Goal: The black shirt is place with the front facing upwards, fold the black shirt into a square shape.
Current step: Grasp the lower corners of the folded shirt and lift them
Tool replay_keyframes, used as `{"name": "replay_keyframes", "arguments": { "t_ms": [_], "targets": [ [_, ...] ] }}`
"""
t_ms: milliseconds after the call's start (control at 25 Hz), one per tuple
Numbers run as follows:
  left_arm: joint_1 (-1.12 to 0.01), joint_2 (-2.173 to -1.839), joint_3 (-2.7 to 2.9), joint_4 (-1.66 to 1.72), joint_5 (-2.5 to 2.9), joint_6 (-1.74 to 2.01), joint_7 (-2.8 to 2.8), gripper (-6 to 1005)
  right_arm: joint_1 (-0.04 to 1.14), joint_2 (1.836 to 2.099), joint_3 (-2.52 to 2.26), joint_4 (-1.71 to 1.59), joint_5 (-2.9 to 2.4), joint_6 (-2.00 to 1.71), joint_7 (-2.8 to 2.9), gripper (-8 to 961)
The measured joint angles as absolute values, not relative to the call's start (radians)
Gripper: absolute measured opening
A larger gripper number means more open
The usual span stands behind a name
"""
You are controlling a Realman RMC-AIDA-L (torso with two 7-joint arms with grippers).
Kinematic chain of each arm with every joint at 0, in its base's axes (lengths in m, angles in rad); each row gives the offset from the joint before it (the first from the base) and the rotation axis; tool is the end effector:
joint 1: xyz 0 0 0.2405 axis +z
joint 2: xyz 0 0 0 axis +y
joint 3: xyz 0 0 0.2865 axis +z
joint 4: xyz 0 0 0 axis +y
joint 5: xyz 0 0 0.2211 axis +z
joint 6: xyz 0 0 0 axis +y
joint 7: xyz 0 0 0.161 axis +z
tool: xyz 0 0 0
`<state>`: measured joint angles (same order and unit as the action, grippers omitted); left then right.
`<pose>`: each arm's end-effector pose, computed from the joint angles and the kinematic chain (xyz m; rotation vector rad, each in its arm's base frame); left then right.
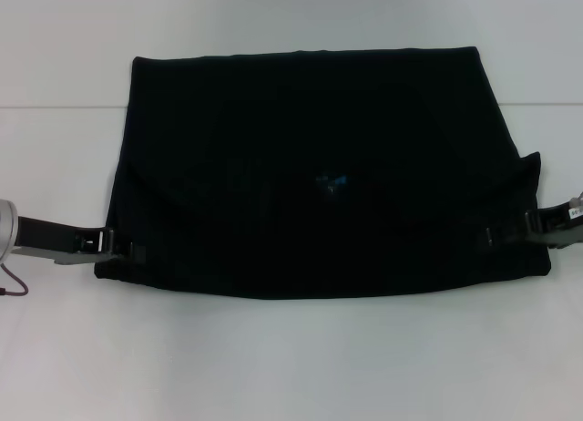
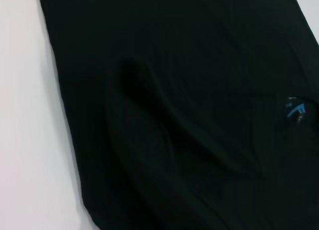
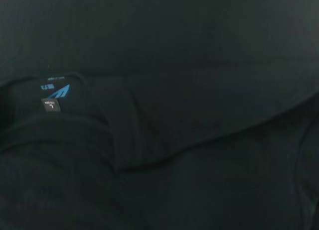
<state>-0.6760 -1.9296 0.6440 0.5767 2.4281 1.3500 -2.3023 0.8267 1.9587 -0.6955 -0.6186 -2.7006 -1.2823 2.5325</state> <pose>-0.3389 0.4082 0.0140 -2.2408 -1.6974 -0.2000 0.3074 0.4474 0.0094 -2.1517 1.6430 -0.1015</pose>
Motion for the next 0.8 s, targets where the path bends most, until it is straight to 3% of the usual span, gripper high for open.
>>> {"name": "replay_keyframes", "arguments": {
  "t_ms": [400, 720, 800],
  "targets": [
    [-0.676, -1.930, 0.638, 0.577, 2.427, 1.351, -2.303, 49, 0.820, 1.972, -0.705, -0.620, -2.702, -1.284, 2.532, 916],
    [-0.675, -1.930, 0.633, 0.577, 2.427, 1.360, -2.303, 49, 0.816, 1.971, -0.699, -0.621, -2.699, -1.286, 2.533, 483],
    [-0.675, -1.930, 0.633, 0.577, 2.427, 1.362, -2.303, 49, 0.816, 1.970, -0.697, -0.621, -2.699, -1.286, 2.533, 441]
  ]
}}
